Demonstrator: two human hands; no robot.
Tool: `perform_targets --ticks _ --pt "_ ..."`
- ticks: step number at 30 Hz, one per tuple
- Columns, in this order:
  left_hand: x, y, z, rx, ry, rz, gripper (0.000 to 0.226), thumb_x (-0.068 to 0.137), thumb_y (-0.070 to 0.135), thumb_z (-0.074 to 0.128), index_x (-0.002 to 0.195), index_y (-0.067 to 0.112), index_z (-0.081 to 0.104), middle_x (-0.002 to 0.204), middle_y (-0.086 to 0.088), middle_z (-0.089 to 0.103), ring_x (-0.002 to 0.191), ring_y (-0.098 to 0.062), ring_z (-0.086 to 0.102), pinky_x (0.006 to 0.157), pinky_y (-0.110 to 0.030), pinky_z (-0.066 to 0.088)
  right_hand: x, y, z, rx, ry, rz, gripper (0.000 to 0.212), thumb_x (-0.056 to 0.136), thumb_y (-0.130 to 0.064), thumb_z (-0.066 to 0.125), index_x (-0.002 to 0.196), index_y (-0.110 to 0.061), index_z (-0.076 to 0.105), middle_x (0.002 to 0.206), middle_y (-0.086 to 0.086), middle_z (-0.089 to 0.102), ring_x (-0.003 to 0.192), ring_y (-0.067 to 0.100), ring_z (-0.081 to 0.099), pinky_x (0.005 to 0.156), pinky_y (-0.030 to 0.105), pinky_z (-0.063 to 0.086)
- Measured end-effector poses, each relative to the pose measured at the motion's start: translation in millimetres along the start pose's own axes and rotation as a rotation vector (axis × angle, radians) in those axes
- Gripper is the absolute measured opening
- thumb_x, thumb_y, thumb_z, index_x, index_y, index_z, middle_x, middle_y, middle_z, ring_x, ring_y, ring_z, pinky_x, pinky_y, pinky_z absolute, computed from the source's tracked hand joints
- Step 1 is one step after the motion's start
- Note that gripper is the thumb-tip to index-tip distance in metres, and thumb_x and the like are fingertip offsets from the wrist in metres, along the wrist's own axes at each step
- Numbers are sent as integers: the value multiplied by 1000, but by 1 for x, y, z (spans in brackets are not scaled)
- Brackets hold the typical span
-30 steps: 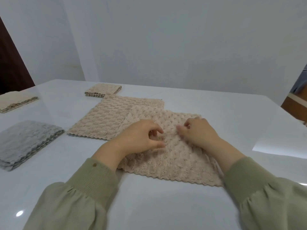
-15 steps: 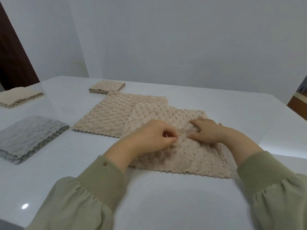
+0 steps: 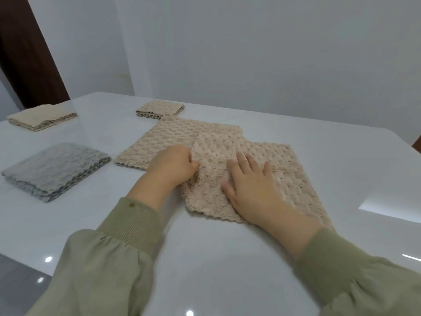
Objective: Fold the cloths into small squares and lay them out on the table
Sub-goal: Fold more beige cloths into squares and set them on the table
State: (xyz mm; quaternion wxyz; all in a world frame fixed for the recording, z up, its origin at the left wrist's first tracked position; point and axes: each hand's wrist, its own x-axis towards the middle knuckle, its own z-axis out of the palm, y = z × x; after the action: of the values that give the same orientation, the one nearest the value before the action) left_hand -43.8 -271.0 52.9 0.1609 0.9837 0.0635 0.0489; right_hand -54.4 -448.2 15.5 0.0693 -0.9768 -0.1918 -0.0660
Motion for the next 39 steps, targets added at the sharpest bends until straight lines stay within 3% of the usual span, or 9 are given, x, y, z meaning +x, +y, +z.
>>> perform_targets --ticks 8,12,16,18,20,24,32,36,39 --pt "-15 2 3 17 -36 -130 34 78 53 66 88 23 55 86 6 59 83 -17 57 64 -27 39 2 8 7 146 -1 48 60 98 -44 34 148 -15 17 155 5 22 144 23 15 117 45 11" --pt "-17 8 1 -418 -172 -15 38 77 22 74 108 26 51 84 9 51 76 -10 52 62 -26 38 3 9 8 178 19 62 63 97 -42 38 148 -13 15 154 6 25 143 24 16 117 44 13" --pt "-12 4 -9 -817 -140 -130 44 80 3 65 117 21 50 84 -3 56 66 -15 54 54 -27 46 5 11 11 172 14 65 63 97 -41 38 148 -13 16 153 7 26 142 26 19 117 43 15" --pt "-10 -3 -11 -723 -61 -144 49 81 5 65 123 22 45 75 -3 60 57 -13 54 48 -25 43 6 11 11 149 11 67 62 97 -42 37 148 -13 17 153 7 28 142 25 20 117 43 16" --pt "-9 -11 -9 -358 129 -124 55 84 9 61 133 22 39 77 -2 60 62 -14 56 52 -27 41 6 11 11 117 14 71 60 97 -42 36 147 -14 20 152 7 29 141 24 22 116 44 17" --pt "-4 -9 -2 -142 370 -1 40 91 22 55 130 21 49 121 -1 54 101 -21 56 79 -33 44 6 12 5 50 -5 104 58 96 -47 32 144 -16 25 153 5 26 141 24 21 113 49 19" --pt "37 16 13 -119 67 143 39 92 27 50 131 20 50 138 -1 47 130 -22 37 103 -38 34 52 72 -21 273 -25 389 55 91 -30 44 142 -13 33 145 10 38 131 31 36 106 49 34" --pt "71 16 15 -183 54 -56 38 96 31 43 124 8 56 127 -9 58 110 -26 57 87 -35 45 71 108 -23 138 -29 539 44 92 -34 40 130 -11 44 131 13 49 120 34 44 98 45 40" --pt "93 7 27 -213 107 -192 43 97 38 39 77 8 61 79 -10 63 63 -20 55 55 -28 41 77 131 -13 111 98 604 42 95 -38 35 113 -5 54 119 16 54 111 35 46 89 42 42"
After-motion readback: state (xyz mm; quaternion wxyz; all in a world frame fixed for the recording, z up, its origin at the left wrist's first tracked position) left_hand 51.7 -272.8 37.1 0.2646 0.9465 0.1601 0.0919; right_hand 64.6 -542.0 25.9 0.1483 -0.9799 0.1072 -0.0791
